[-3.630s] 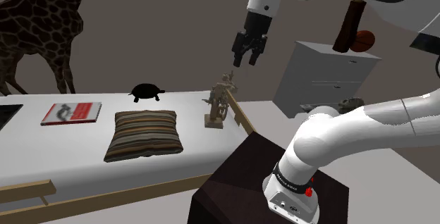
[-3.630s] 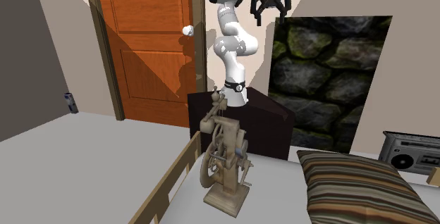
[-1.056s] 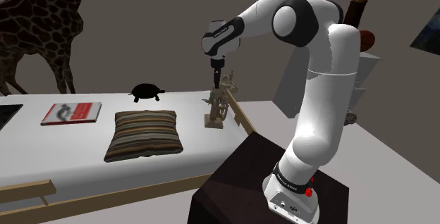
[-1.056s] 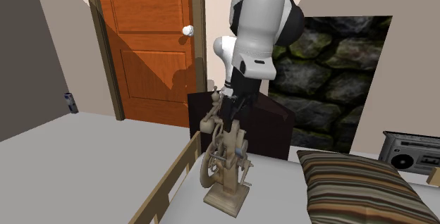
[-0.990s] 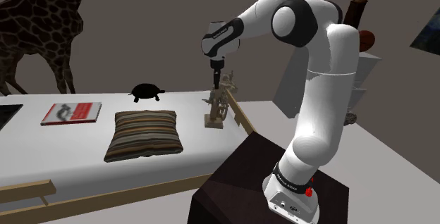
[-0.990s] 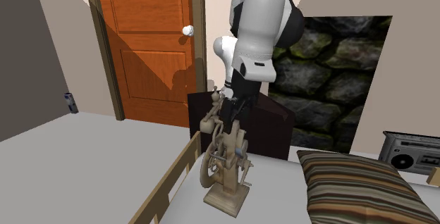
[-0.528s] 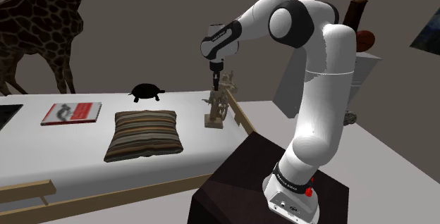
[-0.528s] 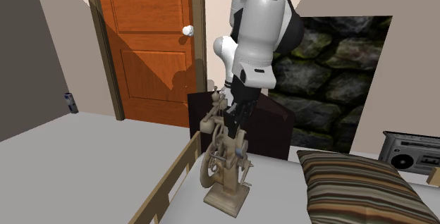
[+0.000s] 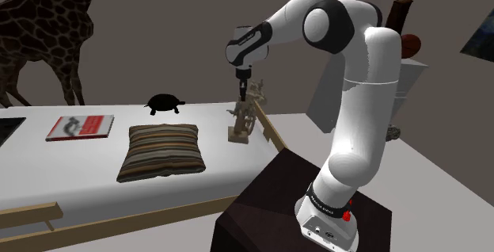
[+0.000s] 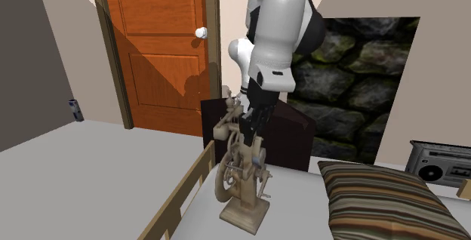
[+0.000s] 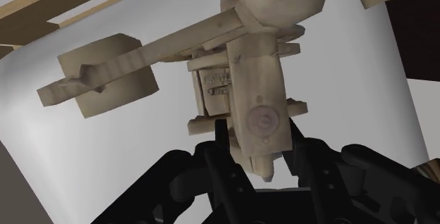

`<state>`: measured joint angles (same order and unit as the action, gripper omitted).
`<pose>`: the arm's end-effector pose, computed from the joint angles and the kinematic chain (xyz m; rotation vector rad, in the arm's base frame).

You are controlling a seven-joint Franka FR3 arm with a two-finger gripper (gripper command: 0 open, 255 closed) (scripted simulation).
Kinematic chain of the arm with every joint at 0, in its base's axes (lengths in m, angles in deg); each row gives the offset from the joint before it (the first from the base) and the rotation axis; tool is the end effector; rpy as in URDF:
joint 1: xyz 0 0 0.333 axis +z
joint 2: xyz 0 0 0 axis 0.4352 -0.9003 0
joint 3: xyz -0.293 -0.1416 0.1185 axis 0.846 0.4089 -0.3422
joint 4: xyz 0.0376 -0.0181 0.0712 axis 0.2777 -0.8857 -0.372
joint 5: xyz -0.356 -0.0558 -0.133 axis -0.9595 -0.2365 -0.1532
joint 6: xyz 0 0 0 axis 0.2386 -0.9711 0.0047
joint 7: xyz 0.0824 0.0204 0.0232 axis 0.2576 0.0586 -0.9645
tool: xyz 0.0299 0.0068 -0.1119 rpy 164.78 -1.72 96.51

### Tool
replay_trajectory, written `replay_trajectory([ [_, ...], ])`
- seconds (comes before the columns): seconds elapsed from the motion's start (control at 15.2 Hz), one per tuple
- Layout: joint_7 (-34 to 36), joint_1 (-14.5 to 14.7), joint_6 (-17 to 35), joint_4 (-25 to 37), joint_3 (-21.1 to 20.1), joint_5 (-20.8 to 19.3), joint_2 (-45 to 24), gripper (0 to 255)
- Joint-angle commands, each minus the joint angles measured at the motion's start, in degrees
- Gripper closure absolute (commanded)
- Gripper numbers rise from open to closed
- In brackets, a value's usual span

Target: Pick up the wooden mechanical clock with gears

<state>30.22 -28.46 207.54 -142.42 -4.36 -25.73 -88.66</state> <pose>0.5655 -0.2154 0.3427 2.9347 0.8766 -0.2471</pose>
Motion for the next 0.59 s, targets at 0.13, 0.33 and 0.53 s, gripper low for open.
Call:
replay_trajectory([
  [0.13,0.0,0.2,-2.4,1.0,0.2,-0.4,1.6,255],
  [0.33,0.0,0.3,-4.4,1.9,0.3,-0.7,2.8,255],
  [0.53,0.0,0.5,-6.4,2.9,0.4,-1.0,3.8,255],
])
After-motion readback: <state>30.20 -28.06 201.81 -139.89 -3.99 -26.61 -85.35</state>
